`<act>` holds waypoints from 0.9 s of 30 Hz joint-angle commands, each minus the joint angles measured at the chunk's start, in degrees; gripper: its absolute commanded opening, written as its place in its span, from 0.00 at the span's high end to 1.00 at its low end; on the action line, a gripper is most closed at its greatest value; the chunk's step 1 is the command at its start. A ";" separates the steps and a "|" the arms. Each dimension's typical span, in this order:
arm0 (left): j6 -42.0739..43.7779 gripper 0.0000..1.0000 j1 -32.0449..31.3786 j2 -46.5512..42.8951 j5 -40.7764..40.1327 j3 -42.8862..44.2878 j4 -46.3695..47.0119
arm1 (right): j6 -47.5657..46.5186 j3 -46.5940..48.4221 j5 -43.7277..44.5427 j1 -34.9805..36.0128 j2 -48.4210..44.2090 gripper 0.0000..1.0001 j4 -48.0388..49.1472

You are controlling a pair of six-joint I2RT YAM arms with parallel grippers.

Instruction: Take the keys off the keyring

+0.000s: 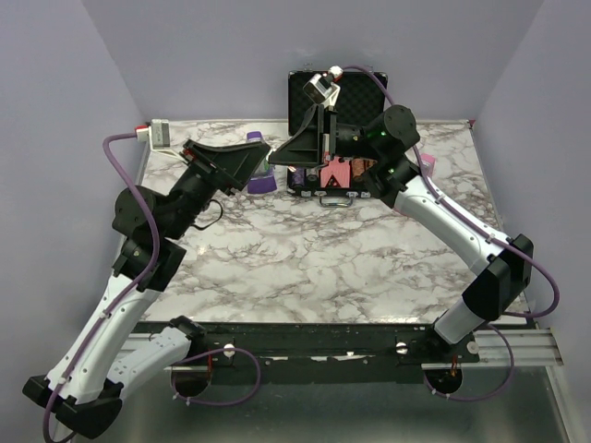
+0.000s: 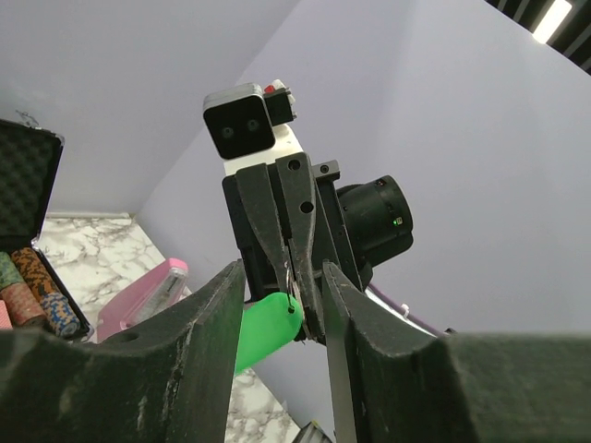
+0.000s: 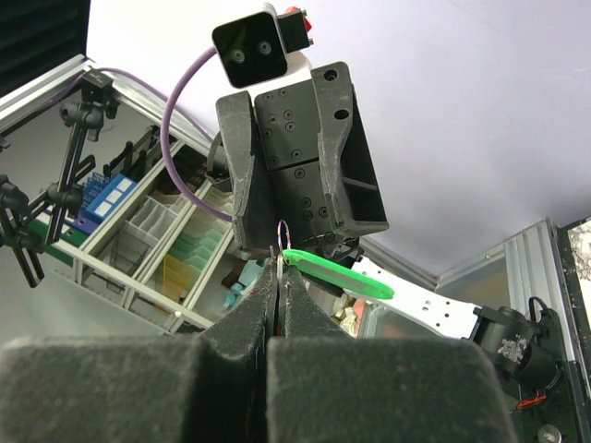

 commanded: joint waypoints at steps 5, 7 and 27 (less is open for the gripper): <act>1.66 0.59 -0.98 0.44 -1.09 1.73 1.73 | -0.63 0.69 -0.34 0.13 -0.05 0.99 -0.30; 1.66 0.59 -0.98 0.70 -1.01 1.73 1.90 | -0.63 0.86 -0.34 0.13 0.04 0.99 -0.48; 3.85 1.00 -1.24 1.32 -0.66 2.61 -0.99 | -3.09 1.83 -0.87 0.05 0.30 0.99 -3.29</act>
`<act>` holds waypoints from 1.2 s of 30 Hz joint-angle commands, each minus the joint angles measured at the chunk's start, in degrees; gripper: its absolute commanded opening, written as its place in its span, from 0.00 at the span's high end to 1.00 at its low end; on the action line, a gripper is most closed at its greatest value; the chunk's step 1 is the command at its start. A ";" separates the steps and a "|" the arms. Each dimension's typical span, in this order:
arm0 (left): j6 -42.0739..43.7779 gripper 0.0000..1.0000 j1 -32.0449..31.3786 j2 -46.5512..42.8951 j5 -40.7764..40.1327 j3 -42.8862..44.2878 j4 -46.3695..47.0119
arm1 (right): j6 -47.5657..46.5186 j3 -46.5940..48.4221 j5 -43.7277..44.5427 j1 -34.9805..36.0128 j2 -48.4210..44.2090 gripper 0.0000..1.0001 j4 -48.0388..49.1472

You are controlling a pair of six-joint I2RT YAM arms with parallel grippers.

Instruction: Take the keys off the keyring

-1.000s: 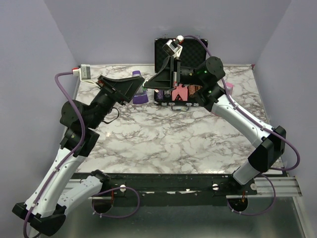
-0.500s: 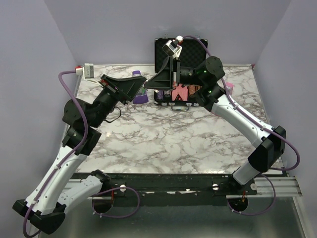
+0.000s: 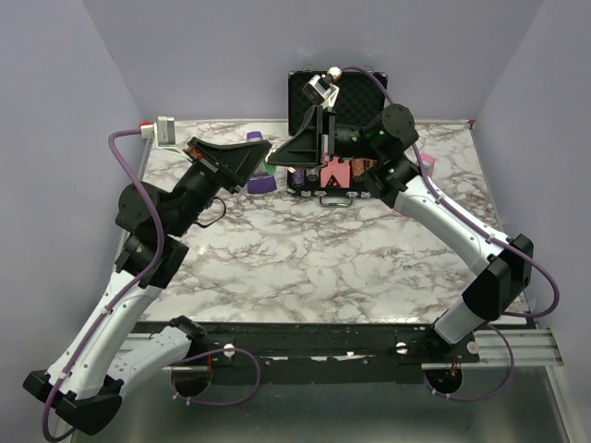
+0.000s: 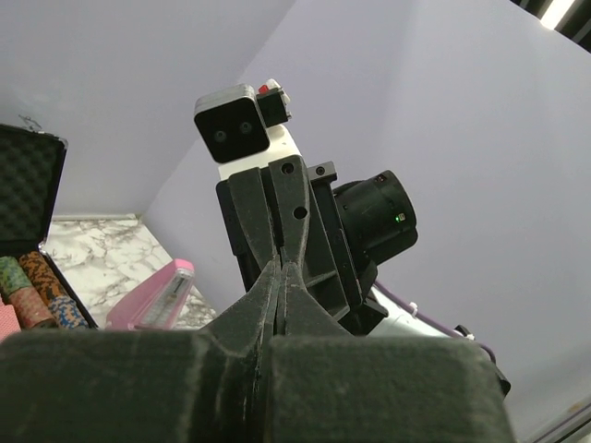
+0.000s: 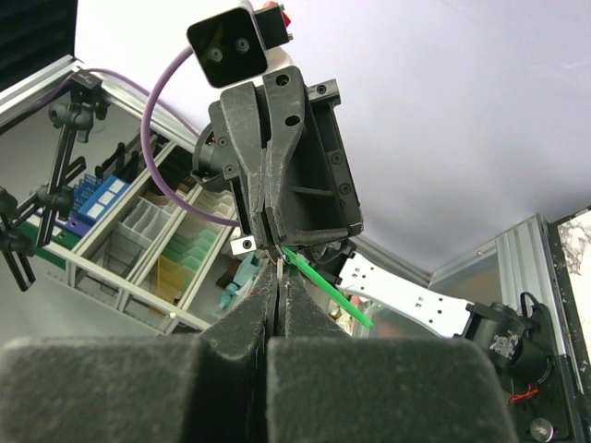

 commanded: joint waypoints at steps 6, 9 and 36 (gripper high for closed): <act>3.05 1.00 -0.33 -0.41 1.89 2.00 -3.36 | -3.41 2.22 -1.00 0.16 -0.14 0.99 -4.24; 3.76 1.00 -0.33 -0.15 4.17 2.61 -4.77 | -4.11 2.40 -1.26 0.16 -0.14 0.99 -4.95; 10.26 1.00 -0.33 5.74 18.06 13.77 -24.19 | -10.18 4.51 -5.75 0.16 -1.28 0.99 -14.79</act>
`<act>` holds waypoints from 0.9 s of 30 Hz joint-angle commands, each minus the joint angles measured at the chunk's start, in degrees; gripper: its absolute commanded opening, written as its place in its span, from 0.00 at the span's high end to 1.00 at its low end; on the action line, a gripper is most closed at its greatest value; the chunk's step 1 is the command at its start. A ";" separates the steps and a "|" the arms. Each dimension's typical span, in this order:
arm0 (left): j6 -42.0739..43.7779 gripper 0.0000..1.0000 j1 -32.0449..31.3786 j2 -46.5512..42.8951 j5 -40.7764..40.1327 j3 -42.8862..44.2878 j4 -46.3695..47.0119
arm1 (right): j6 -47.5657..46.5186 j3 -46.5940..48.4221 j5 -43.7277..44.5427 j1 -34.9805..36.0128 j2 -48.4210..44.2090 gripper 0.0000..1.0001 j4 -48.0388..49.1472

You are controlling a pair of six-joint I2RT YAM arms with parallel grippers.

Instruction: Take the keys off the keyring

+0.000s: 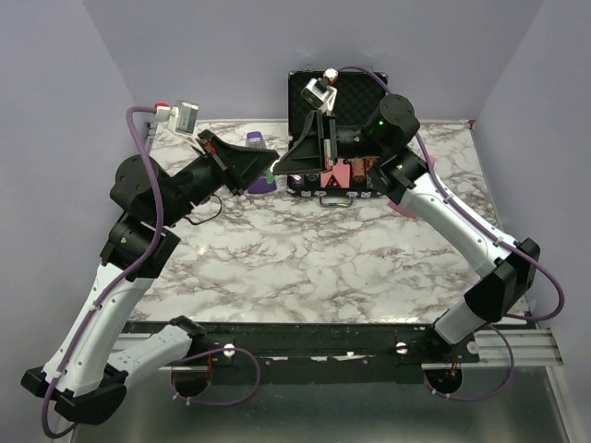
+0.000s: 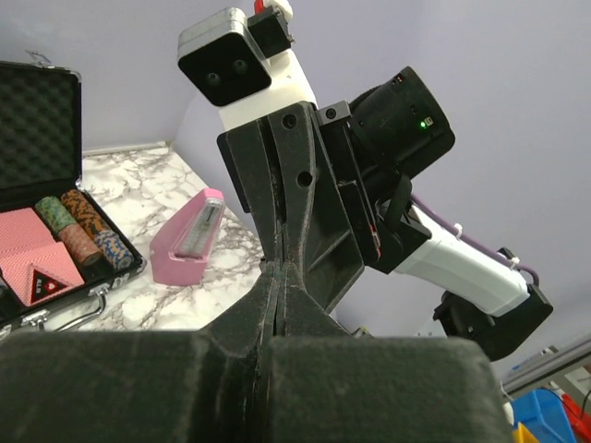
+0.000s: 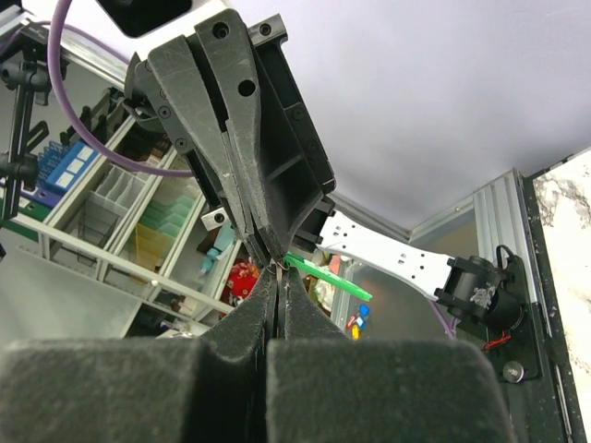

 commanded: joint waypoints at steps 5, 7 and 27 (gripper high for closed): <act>2.07 1.00 -0.85 2.25 10.58 3.22 -7.37 | -1.57 1.54 -1.20 0.68 -0.36 0.99 -2.43; 2.16 1.00 -0.85 2.34 11.28 3.05 -8.08 | -1.74 1.98 -1.56 0.68 -0.36 0.99 -2.95; 1.55 0.54 -0.68 8.40 11.38 10.60 -13.62 | -5.26 0.83 -1.47 0.68 -2.12 0.99 -7.09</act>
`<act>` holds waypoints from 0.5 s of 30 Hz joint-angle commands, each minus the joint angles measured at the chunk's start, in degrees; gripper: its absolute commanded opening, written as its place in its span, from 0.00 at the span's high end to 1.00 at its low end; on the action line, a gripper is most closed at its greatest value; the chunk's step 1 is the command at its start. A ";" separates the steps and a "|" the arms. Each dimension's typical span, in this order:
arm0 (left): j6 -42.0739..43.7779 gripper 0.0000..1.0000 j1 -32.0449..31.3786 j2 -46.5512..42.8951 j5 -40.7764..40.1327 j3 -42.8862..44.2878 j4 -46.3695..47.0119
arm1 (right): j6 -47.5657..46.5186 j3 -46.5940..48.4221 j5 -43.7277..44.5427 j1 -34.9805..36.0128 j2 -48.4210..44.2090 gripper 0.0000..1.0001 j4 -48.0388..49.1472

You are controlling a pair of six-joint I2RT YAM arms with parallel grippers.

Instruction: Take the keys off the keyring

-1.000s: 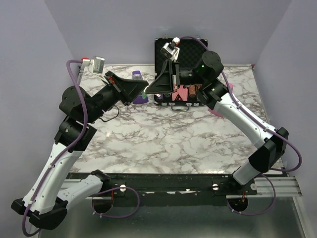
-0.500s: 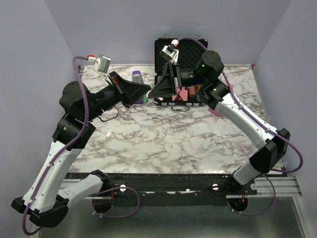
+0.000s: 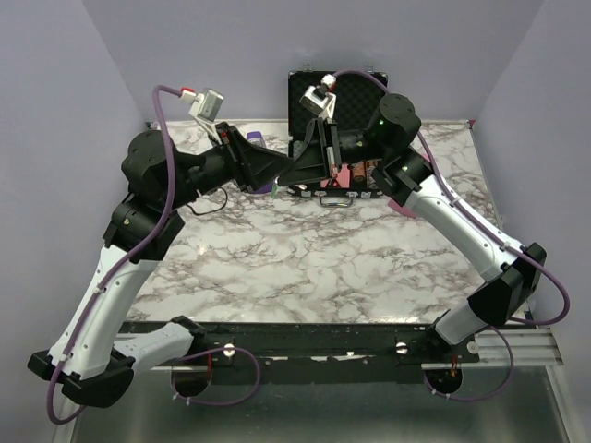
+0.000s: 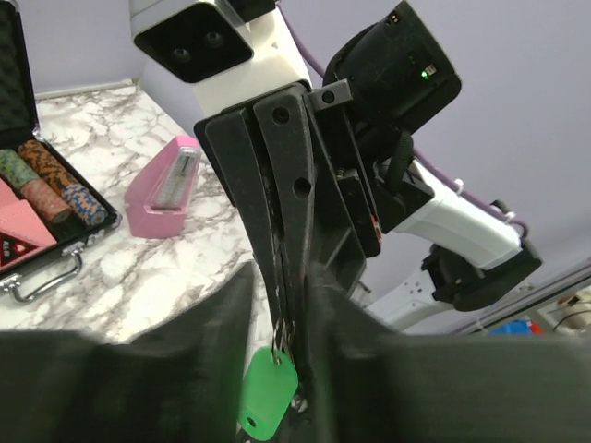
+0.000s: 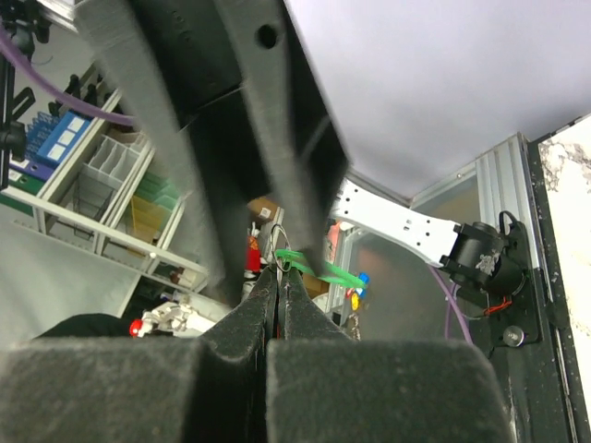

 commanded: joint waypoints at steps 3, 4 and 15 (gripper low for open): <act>-1.74 0.37 -0.83 1.98 0.83 2.44 -2.73 | -1.15 2.10 2.59 1.03 0.44 0.99 -0.68; -1.91 0.35 -0.74 1.98 0.39 2.61 -2.47 | -1.15 2.28 2.51 1.03 0.53 0.99 -0.77; -7.17 0.27 1.89 -2.50 -6.89 -1.86 4.29 | -3.08 2.46 3.99 1.03 -0.26 0.99 -2.70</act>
